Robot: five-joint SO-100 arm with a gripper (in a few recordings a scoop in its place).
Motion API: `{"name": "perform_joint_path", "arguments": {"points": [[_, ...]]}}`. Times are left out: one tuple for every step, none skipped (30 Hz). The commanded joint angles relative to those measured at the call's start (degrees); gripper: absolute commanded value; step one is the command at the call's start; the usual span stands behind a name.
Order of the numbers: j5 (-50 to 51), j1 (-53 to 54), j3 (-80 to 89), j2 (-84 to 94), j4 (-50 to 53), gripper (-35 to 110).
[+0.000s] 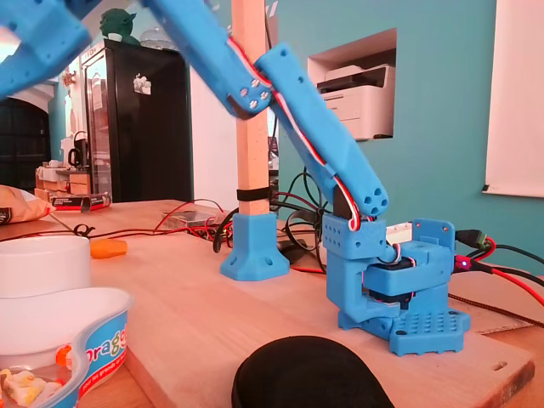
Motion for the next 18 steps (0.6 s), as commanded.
{"name": "perform_joint_path", "arguments": {"points": [[-0.2,1.2,7.9,9.9,0.9,-3],[-0.1,1.2,10.6,11.8,0.9,-3],[-0.1,1.2,13.3,13.7,0.9,-3],[-0.1,1.2,15.9,15.6,0.9,-3],[-0.1,1.2,18.6,17.6,0.9,-3],[-0.1,1.2,21.3,19.4,0.9,-3],[-0.1,1.2,24.3,21.4,0.8,-3],[-0.1,1.3,27.0,23.4,0.8,-3],[0.0,1.3,29.8,25.3,0.8,-3],[0.0,1.3,32.6,27.2,0.8,-3],[0.1,1.3,35.3,29.0,0.5,-3],[0.1,1.4,38.0,30.8,-0.3,-3],[0.1,1.5,40.7,32.4,-1.6,-3],[0.1,2.0,43.3,34.0,-3.4,-3],[0.1,3.2,46.0,35.3,-5.5,-3],[0.0,4.7,48.8,36.7,-7.6,-3],[0.0,6.2,51.8,37.9,-9.7,-3],[0.0,7.6,54.9,39.0,-11.6,-3]]}}
